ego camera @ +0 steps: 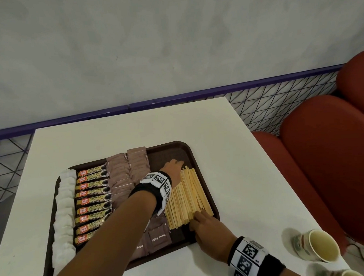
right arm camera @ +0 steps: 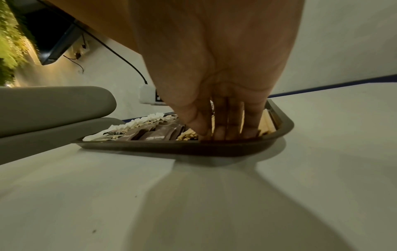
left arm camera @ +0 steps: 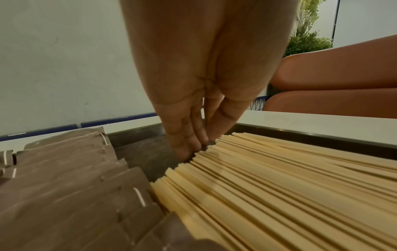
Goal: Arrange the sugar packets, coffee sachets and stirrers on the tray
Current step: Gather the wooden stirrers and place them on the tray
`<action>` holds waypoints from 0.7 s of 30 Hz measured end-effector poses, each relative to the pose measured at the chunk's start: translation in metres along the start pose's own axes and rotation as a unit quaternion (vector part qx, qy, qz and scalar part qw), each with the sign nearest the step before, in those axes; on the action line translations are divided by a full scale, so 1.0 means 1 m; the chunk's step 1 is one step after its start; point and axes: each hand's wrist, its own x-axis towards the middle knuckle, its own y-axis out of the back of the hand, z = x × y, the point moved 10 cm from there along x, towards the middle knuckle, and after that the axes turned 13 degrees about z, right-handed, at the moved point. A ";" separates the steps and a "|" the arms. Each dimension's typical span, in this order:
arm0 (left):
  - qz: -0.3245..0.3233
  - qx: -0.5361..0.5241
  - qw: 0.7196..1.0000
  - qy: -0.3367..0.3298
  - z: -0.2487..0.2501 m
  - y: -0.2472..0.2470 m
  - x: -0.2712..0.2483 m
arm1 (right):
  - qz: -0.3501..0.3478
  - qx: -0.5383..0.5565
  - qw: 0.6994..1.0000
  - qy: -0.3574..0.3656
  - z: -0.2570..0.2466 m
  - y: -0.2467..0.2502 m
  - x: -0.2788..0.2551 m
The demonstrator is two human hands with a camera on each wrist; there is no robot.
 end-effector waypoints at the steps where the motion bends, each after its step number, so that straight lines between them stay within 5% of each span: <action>1: -0.008 0.005 1.000 -0.001 0.000 -0.003 0.000 | 0.012 0.004 1.000 0.003 0.000 0.001 0.001; 11: 0.002 -0.017 1.000 -0.009 0.004 -0.007 0.006 | -0.042 -0.049 0.997 -0.048 0.010 0.002 -0.001; 15: -0.008 -0.022 1.000 -0.022 0.008 -0.007 0.005 | 0.025 -0.034 0.999 -0.026 0.010 0.009 0.006; 21: 0.023 -0.043 0.999 -0.020 0.005 -0.004 0.009 | 0.030 -0.070 0.997 -0.017 0.004 0.009 -0.009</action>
